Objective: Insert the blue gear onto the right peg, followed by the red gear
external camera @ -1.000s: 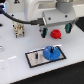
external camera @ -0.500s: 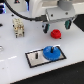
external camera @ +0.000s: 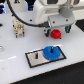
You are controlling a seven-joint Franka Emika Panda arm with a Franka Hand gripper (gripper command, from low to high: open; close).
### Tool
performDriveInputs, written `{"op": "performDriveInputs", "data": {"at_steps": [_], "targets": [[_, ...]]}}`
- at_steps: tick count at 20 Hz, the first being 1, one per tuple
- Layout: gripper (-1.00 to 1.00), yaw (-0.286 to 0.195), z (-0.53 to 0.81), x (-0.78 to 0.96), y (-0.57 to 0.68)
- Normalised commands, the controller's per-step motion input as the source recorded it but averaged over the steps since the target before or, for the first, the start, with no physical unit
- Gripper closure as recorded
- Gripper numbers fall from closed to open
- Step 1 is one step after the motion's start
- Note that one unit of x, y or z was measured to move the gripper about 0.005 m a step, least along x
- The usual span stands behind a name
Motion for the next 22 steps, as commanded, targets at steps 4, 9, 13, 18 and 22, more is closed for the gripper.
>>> {"op": "performDriveInputs", "data": {"at_steps": [4,9,13,18,22], "targets": [[-1.00,0.000,-0.33,-0.24,0.05],[1.00,0.000,-0.30,-0.25,0.03],[1.00,0.000,-0.18,-0.24,0.06],[1.00,0.000,-0.09,-0.15,0.05],[1.00,0.000,-0.09,-0.18,0.04]]}}
